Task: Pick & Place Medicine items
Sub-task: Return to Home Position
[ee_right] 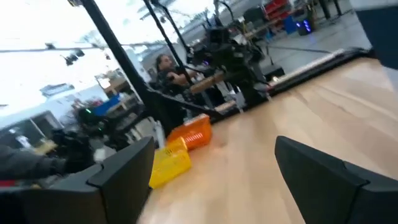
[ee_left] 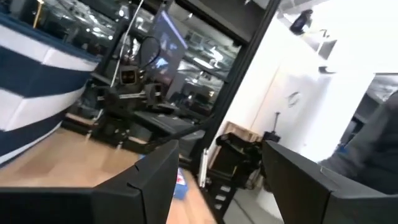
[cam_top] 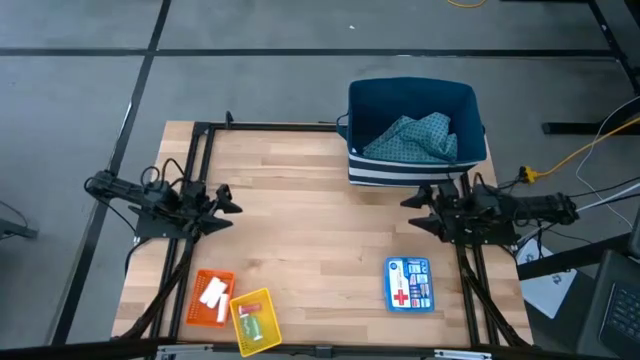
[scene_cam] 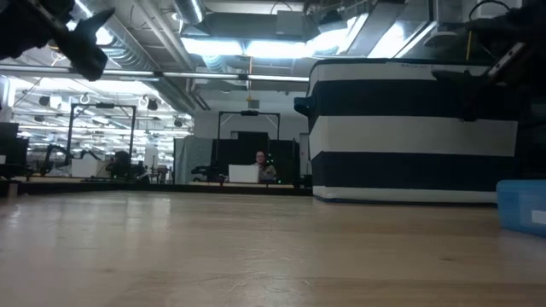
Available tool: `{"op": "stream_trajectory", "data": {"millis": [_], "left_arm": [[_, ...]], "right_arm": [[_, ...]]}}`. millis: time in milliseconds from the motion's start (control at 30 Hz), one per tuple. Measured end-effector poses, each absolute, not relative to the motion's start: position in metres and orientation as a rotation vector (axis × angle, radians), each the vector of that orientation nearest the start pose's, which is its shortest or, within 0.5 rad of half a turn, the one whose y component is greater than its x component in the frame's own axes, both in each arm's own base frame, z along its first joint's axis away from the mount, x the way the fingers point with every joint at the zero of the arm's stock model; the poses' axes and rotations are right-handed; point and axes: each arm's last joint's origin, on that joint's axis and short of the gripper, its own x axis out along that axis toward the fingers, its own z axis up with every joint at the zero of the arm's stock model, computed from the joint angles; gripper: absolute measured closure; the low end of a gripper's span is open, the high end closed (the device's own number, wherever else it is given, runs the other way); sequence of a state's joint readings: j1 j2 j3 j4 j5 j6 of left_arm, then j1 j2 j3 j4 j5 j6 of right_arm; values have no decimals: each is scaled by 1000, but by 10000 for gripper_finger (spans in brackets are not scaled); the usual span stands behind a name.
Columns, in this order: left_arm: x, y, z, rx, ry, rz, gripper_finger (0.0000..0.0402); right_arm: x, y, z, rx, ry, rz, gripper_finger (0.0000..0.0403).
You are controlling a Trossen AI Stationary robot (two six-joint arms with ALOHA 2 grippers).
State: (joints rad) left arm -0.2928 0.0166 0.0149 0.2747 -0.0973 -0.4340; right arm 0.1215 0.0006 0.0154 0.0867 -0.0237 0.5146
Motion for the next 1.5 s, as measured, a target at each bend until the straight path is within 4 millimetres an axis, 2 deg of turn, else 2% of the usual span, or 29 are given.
{"op": "stream_trajectory", "data": {"millis": [167,333,533,733,933,1300,1500], "left_arm": [[93,-25,182,-469,-108,-221,171],[95,-24,170,-429,-4,-143,169],[97,-27,166,-161,33,-211,173],[100,-30,158,-53,113,-280,173],[105,-31,150,-38,210,-279,172],[109,-33,140,-180,340,-247,171],[110,-33,140,-171,336,-249,169]], "right_arm": [[96,9,170,508,1,97,69],[99,9,166,384,36,88,69],[101,10,164,304,60,86,69],[103,10,162,286,94,84,69],[106,10,157,255,146,80,69],[114,11,141,-22,311,98,69],[116,12,136,-18,368,114,69]]}}
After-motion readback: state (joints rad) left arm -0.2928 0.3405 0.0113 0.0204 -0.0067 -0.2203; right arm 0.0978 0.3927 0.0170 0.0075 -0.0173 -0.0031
